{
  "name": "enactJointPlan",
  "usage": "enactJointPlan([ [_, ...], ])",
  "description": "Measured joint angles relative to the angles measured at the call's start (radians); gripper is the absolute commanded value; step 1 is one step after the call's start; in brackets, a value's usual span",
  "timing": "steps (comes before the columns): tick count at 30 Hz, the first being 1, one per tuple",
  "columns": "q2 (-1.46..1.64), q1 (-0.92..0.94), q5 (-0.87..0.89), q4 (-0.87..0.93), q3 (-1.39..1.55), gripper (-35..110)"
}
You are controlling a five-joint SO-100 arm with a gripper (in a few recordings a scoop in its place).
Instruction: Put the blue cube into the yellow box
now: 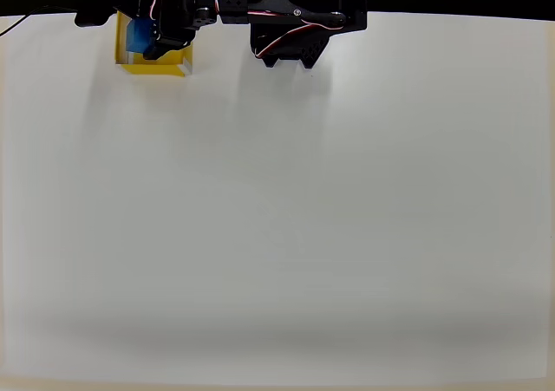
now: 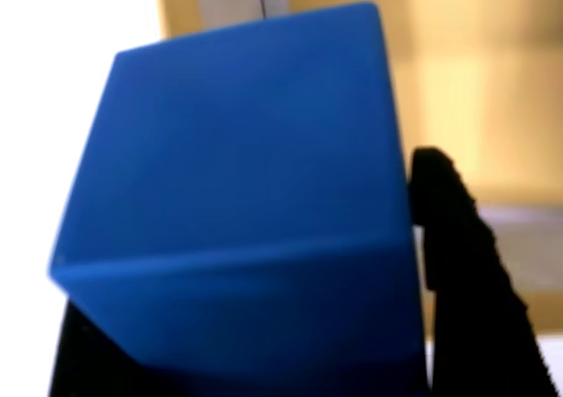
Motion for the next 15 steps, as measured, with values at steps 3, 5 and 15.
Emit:
enactJointPlan([
  [3, 0.017, 0.011, 0.005, 0.029, 0.000, 19],
  [5, 0.035, 0.012, 0.011, 0.031, 0.000, 19],
  [15, -0.008, 0.031, 0.012, -0.034, 0.012, 19],
])
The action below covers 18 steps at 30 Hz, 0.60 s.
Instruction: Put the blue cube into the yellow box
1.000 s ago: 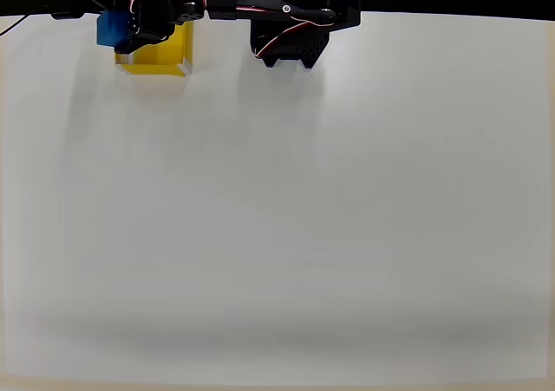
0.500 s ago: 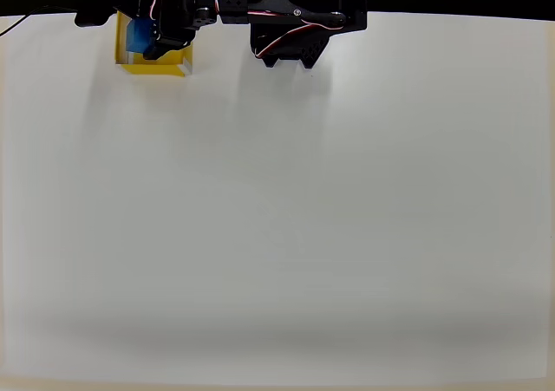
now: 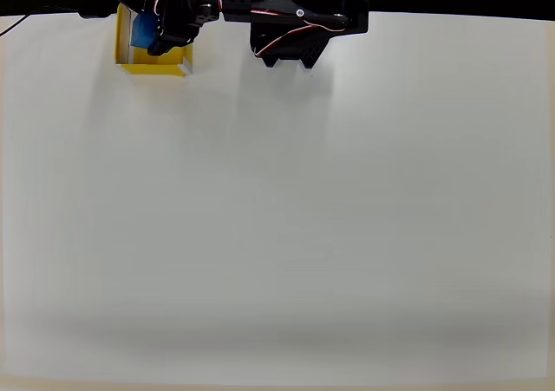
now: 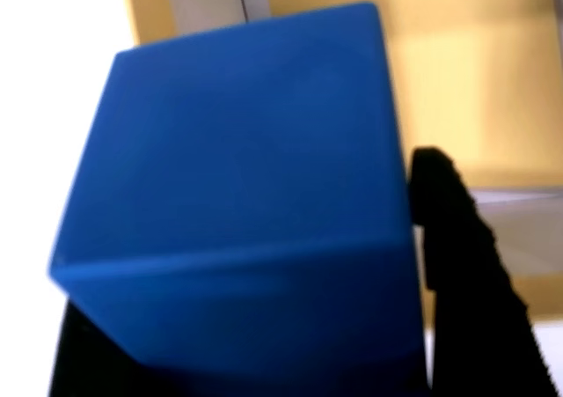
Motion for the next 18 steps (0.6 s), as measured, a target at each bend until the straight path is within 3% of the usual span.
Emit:
enactJointPlan([
  [7, -0.133, 0.000, 0.000, -0.127, 0.003, 19],
  [18, -0.256, 0.000, 0.000, -0.181, 0.005, 19],
])
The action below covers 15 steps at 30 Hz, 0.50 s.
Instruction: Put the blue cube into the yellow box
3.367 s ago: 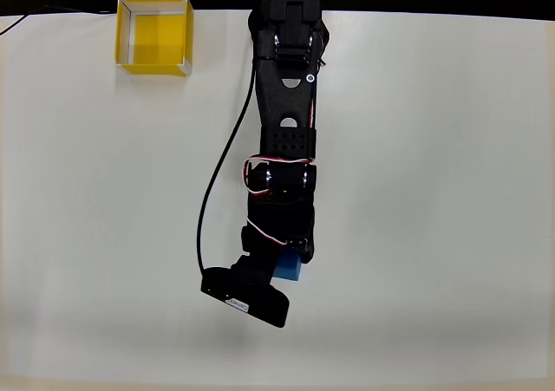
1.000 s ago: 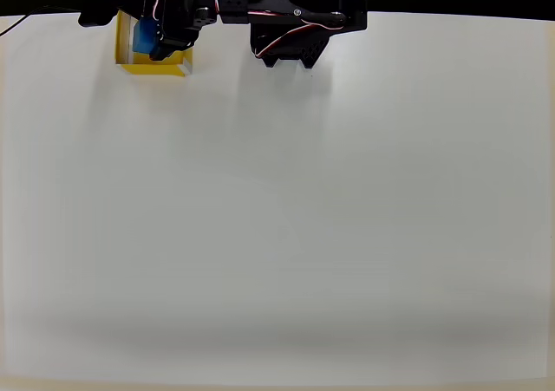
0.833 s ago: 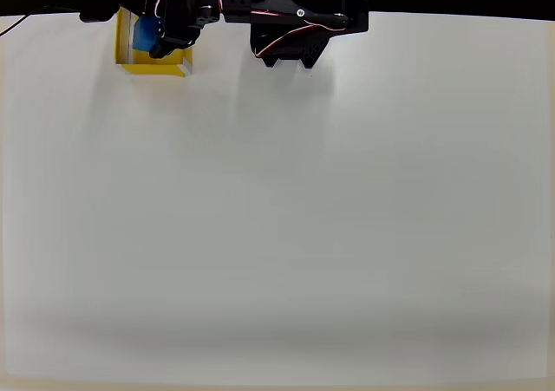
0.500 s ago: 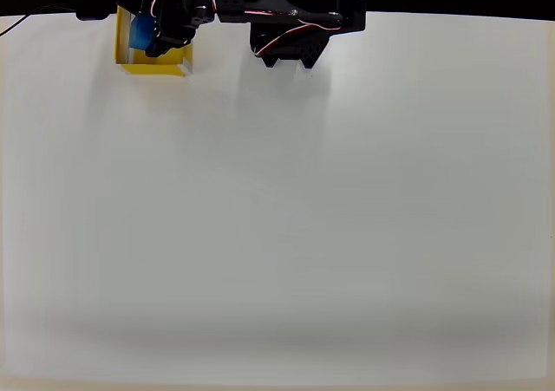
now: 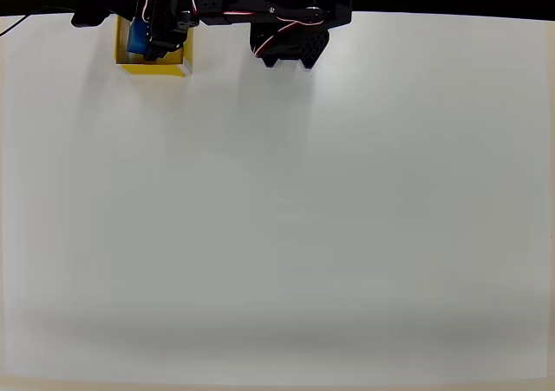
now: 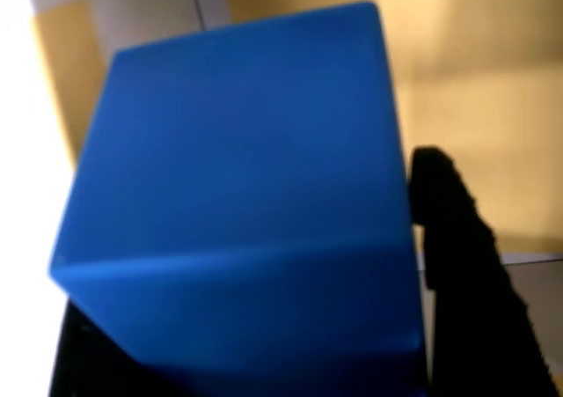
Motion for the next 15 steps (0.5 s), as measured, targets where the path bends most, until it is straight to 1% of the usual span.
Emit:
enactJointPlan([
  [6, -0.026, 0.017, 0.000, -0.011, 0.006, 35],
  [9, -0.026, 0.021, -0.006, -0.028, 0.023, 37],
  [15, -0.026, 0.049, 0.000, -0.064, 0.046, 38],
])
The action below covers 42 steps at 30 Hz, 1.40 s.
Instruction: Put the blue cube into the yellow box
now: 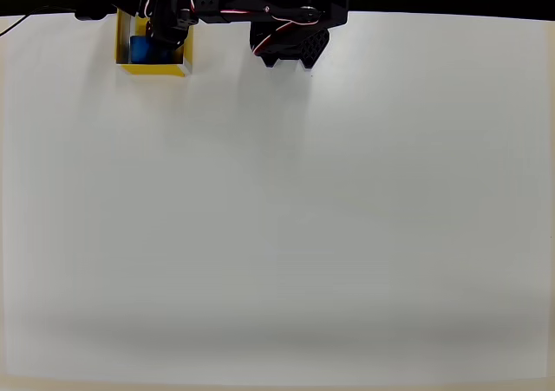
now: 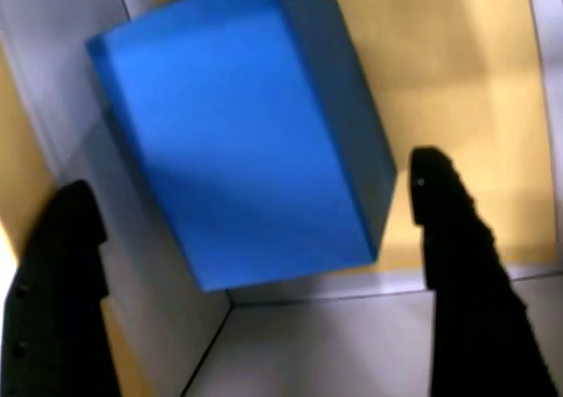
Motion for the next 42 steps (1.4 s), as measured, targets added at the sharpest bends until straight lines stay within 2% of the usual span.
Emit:
enactJointPlan([
  [5, 0.037, 0.002, -0.015, 0.066, -0.003, 36],
  [11, 0.081, 0.000, -0.018, 0.347, -0.181, 30],
  [15, 0.118, 0.002, -0.018, 0.500, -0.314, 20],
  [22, 0.193, 0.008, -0.052, 0.664, -0.419, 8],
  [27, 0.295, -0.006, -0.069, 0.710, -0.423, 5],
  [33, 0.451, -0.224, -0.041, 0.706, -0.423, 0],
  [42, 0.638, -0.802, 0.008, 0.500, -0.387, 0],
])
